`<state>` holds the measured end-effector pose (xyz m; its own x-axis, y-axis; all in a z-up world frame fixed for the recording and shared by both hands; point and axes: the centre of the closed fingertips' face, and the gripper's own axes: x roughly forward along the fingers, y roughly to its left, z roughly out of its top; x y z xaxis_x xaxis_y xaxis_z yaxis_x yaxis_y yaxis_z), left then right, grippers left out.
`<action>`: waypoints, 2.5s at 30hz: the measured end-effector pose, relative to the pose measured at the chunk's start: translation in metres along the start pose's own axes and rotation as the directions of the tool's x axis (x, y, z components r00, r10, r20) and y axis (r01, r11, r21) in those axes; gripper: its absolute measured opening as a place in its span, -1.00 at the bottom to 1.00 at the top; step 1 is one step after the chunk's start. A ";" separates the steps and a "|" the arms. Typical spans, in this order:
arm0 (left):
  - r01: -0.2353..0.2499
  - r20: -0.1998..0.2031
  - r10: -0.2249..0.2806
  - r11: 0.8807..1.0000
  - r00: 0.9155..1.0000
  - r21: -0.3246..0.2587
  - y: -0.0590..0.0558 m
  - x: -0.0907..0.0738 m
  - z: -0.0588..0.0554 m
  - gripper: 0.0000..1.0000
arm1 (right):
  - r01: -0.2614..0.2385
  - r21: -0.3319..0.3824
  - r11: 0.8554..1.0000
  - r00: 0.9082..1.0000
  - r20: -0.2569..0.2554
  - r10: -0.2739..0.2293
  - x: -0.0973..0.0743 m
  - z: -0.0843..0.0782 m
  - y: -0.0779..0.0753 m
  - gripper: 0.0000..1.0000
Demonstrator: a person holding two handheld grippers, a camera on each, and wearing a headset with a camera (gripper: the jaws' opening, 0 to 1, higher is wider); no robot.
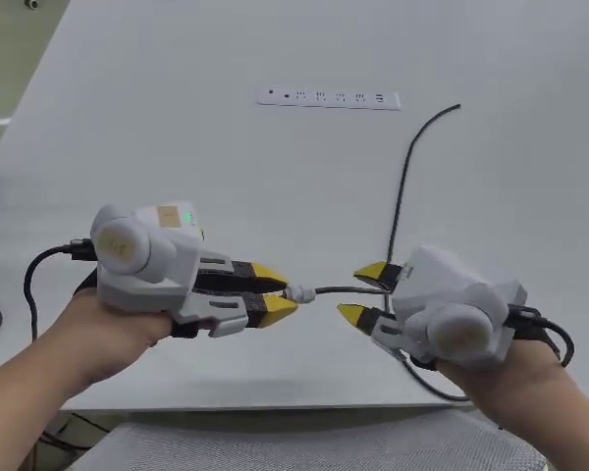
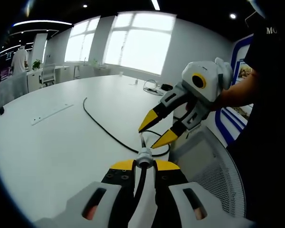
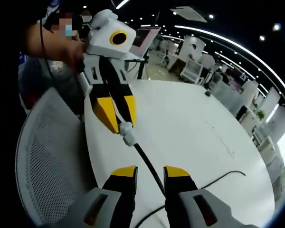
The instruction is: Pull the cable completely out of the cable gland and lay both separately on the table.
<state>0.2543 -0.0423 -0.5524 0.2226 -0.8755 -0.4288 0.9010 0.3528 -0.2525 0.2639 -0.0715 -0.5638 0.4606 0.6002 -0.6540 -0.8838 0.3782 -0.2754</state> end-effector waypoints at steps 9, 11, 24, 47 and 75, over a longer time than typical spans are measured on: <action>-0.001 -0.004 0.001 1.000 1.000 0.003 -0.001 0.001 -0.001 -0.70 | -0.022 -0.063 0.998 1.000 -0.008 0.022 0.015 0.006 0.009 -0.70; -0.003 -0.003 0.003 1.000 1.000 0.000 -0.001 0.001 -0.001 -0.70 | -0.023 -0.070 0.997 1.000 -0.006 0.023 0.015 0.007 0.009 -0.78; -0.004 -0.006 0.004 1.000 1.000 0.000 -0.003 0.003 0.000 -0.70 | -0.013 -0.019 1.000 1.000 -0.022 0.013 0.014 -0.002 0.003 -0.95; -0.015 -0.001 0.015 1.000 1.000 0.000 -0.003 0.002 0.001 -0.70 | 0.027 0.314 0.949 0.998 -0.061 -0.008 0.009 -0.047 -0.016 -0.95; -0.028 0.018 0.028 0.999 0.999 -0.016 -0.003 0.002 0.003 -0.70 | 0.097 0.538 0.837 0.988 -0.153 -0.016 0.013 -0.092 -0.020 -0.96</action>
<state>0.2530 -0.0466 -0.5496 0.2543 -0.8713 -0.4198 0.8884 0.3820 -0.2545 0.2800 -0.1363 -0.6321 0.4566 0.4790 -0.7498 -0.6512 0.7541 0.0852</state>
